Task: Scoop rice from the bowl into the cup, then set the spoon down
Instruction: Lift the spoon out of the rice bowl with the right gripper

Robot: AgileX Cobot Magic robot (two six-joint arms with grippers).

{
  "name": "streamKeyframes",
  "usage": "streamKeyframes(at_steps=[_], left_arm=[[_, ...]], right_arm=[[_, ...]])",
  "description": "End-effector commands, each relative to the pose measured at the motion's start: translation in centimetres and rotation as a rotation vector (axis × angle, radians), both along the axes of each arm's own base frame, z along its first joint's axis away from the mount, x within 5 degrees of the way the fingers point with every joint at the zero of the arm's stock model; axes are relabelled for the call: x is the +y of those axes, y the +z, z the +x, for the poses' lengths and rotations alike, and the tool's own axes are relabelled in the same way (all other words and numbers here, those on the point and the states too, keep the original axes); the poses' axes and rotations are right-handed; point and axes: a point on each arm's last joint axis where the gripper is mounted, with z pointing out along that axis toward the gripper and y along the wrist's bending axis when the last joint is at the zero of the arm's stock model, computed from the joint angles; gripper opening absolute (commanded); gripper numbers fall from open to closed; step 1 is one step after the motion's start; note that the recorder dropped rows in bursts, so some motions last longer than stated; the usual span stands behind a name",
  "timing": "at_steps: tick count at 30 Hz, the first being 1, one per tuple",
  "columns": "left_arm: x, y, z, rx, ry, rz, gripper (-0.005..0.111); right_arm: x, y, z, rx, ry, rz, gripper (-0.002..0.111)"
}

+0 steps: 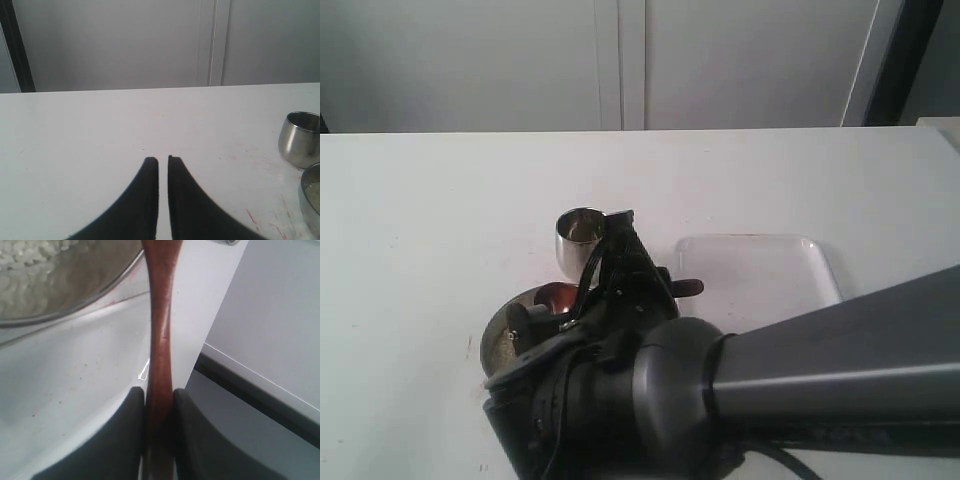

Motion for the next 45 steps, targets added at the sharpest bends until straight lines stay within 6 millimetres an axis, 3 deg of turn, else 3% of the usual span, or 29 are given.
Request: streamKeyframes(at_steps=[1,15,31,45], left_arm=[[0.0,0.1,0.0,-0.008,-0.002,-0.007,0.014],[0.0,0.1,0.0,-0.008,-0.002,-0.007,0.014],[0.0,0.1,0.0,-0.008,-0.002,-0.007,0.014],[0.0,0.1,0.0,-0.008,-0.002,-0.007,0.014]], right_arm=[[0.3,-0.4,0.4,0.005,-0.014,0.003,0.0],[0.1,-1.3,0.0,0.133,-0.101,0.017,0.0],[1.7,1.3,1.0,0.43,-0.242,0.203,0.0],[0.2,2.2,3.1,0.661,-0.402,0.433,0.0]])
